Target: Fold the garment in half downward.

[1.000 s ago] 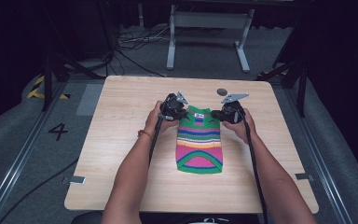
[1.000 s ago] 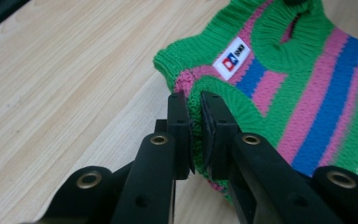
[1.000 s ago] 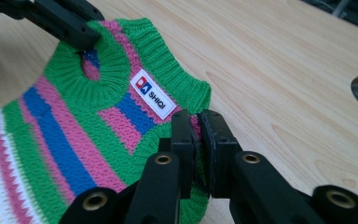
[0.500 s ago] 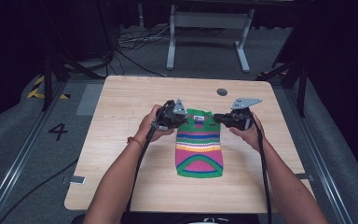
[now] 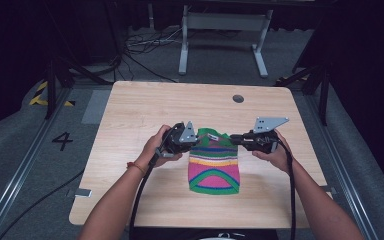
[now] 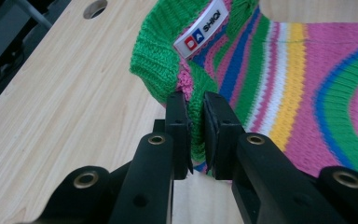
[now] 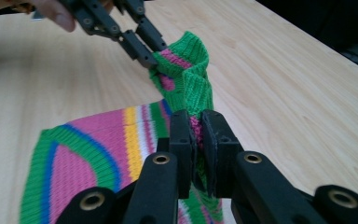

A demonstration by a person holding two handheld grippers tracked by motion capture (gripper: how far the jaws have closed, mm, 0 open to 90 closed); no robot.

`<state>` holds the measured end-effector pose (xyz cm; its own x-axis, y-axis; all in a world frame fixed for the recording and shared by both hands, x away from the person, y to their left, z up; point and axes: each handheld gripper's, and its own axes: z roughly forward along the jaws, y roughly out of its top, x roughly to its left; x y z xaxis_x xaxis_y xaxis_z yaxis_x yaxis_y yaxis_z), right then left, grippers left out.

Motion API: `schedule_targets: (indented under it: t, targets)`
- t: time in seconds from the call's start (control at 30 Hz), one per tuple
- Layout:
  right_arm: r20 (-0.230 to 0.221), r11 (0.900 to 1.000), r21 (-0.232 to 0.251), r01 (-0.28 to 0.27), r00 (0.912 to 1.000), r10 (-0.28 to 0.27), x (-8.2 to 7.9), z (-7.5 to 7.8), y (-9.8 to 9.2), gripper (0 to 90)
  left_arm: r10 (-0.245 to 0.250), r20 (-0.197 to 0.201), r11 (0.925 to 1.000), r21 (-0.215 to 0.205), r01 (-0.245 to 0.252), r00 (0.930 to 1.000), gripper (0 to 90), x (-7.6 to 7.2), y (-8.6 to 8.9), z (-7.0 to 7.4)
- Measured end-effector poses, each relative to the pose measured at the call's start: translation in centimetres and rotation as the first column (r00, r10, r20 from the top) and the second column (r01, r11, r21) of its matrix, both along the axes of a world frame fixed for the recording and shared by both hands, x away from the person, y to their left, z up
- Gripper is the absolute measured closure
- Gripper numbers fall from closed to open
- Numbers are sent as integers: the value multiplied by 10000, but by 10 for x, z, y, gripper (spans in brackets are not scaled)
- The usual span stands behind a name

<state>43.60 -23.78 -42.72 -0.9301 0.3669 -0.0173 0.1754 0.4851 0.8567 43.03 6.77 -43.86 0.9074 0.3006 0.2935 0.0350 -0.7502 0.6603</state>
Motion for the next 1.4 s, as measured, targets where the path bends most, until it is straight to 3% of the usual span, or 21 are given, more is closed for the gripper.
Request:
schedule_targets:
  t: [0.1,0.3,0.4,0.53,0.8,0.9,1.0,1.1,1.3,1.4]
  targets:
    - [62,9986,-325,-415,9991,417,-9,1,0,825,-415,164,9984,396,408,9990,802,-13,1,-2]
    - [-74,9927,-729,-959,9954,956,-29,-3,0,826,-747,118,9964,401,742,9971,807,-30,4,-4]
    - [-160,9903,-814,-1126,9936,1117,-38,-6,-1,825,-988,134,9930,661,977,9950,802,-43,2,-8]
    - [-286,9858,-1005,-1345,9908,1323,-48,-11,-2,822,-1027,40,9921,731,1022,9947,797,-50,2,-11]
    - [-722,9721,-1542,-1766,9833,1672,-69,-32,0,814,-1314,-512,9858,990,1359,9900,789,-67,5,-24]
    - [-854,9700,-1672,-1763,9828,1639,-73,-37,-1,808,-1280,-671,9847,1105,1349,9895,763,-73,7,-26]
    - [-859,9748,-1629,-1525,9864,1400,-77,-37,-2,768,-1052,-674,9913,717,1100,9922,684,-76,9,-23]
    - [-648,9791,-1689,-1132,9925,1036,-80,-36,2,719,-997,-961,9948,120,1013,9904,654,-76,5,-21]
    - [-711,9817,-1711,-839,9948,726,-78,-42,15,664,-758,-1501,9964,255,805,9858,582,-67,-10,-35]
    - [-826,9779,-1949,-757,9947,605,-78,-49,22,655,-607,-2022,9977,169,654,9775,591,-63,-12,-43]
